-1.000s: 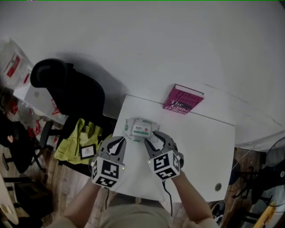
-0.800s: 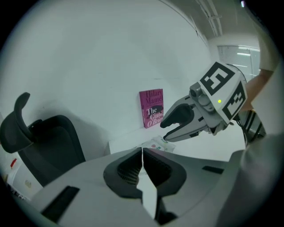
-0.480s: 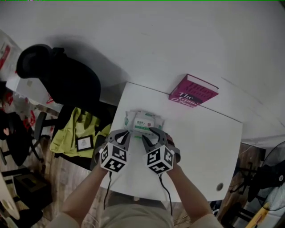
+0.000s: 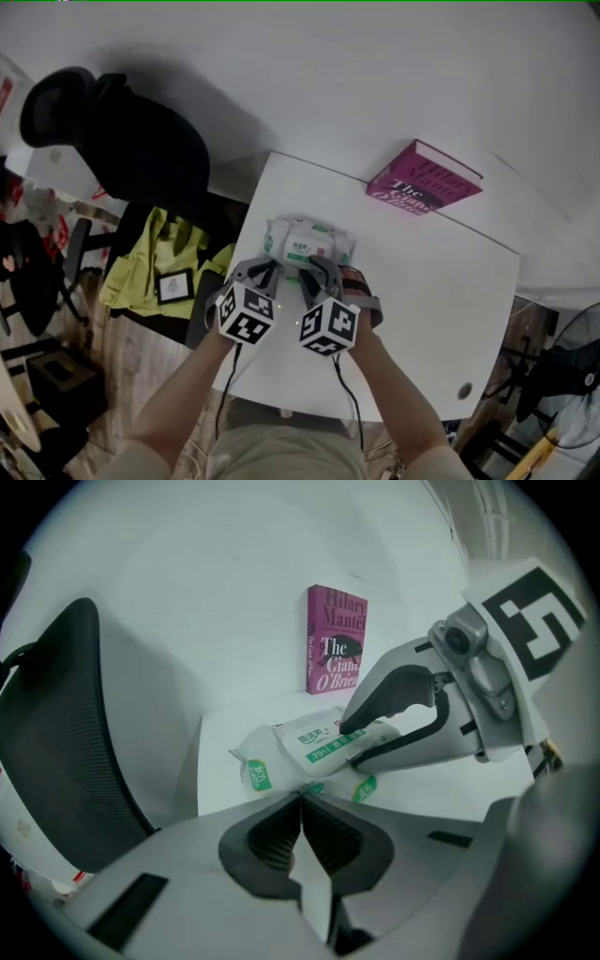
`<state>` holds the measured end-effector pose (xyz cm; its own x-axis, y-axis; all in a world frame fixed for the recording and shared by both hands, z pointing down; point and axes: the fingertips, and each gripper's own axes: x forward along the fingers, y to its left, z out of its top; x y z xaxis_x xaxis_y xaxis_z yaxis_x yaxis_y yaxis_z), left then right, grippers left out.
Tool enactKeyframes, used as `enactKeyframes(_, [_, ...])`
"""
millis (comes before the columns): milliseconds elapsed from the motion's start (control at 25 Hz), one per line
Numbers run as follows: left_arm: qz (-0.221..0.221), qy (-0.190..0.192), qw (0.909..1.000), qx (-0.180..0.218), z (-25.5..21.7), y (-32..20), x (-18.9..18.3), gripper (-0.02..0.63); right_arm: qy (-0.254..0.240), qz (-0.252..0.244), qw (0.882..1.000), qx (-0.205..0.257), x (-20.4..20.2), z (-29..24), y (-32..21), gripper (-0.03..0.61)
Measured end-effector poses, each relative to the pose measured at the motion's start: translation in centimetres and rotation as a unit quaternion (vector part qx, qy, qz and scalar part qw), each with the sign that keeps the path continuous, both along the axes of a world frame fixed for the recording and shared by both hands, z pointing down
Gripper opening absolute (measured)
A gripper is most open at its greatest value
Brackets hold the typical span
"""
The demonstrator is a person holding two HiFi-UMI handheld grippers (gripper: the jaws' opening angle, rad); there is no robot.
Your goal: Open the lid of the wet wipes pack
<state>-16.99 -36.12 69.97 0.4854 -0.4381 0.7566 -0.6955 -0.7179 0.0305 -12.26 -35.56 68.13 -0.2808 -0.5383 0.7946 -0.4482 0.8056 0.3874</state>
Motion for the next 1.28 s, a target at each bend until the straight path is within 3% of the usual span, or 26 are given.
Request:
enactKeyframes(160, [-0.007,0.009,0.9999,-0.009,0.1,-0.3,0.2,0.026,0.013,-0.013,1.000,0.005,-0.1,0.2,0.1,0.127])
enactKeyframes(560, [-0.012,0.003,0.9999,-0.009,0.5,-0.2,0.0,0.026,-0.012,-0.014,1.000,0.019,-0.4,-1.5,-0.1,0.058])
enactKeyframes(840, [-0.010,0.000,0.9999,-0.009,0.5,-0.1,0.1,0.026,-0.090,0.048,0.993,0.059,1.0,-5.2,-3.4,0.046])
enactKeyframes(1000, [-0.018,0.013,0.9997,0.006,0.3,-0.1,0.1,0.026,-0.117,0.100,0.983,0.099,2.9,-5.7,-6.1,0.054])
enactKeyframes(1160, [-0.031,0.023,0.9989,0.026,0.3,-0.1,-0.1,0.026,-0.164,0.138,0.973,0.089,3.6,-5.2,-7.9,0.064])
enactKeyframes(1280, [-0.031,0.031,0.9988,0.020,0.3,-0.1,-0.1,0.026,-0.152,0.141,0.975,0.081,4.1,-4.2,-8.7,0.075])
